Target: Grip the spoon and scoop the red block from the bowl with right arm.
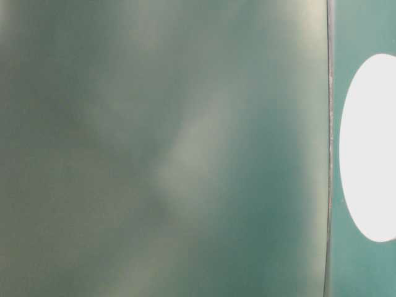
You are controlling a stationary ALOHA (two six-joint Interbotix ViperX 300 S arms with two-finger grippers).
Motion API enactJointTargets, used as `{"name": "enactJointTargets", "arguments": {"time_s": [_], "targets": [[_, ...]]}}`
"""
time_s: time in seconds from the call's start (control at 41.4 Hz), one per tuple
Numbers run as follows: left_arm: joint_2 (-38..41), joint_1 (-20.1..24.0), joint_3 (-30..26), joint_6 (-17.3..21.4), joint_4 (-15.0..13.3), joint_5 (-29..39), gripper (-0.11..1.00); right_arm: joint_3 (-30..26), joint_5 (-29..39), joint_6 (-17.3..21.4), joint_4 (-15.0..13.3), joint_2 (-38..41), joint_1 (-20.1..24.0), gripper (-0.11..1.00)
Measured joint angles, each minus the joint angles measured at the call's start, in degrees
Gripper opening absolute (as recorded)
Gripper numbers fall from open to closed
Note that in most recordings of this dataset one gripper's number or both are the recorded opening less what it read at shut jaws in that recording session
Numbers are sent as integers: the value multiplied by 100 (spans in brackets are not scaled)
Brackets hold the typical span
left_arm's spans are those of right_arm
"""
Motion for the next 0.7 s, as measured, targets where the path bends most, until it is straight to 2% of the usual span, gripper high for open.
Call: {"name": "enactJointTargets", "arguments": {"time_s": [0.145, 0.701], "targets": [[0, 0, 0, 9, 0, 18, 0, 9, -18, 0, 9, -9, 0, 40], [0, 70, 0, 0, 9, 70, 0, -62, -26, 0, -9, 0, 0, 39]]}}
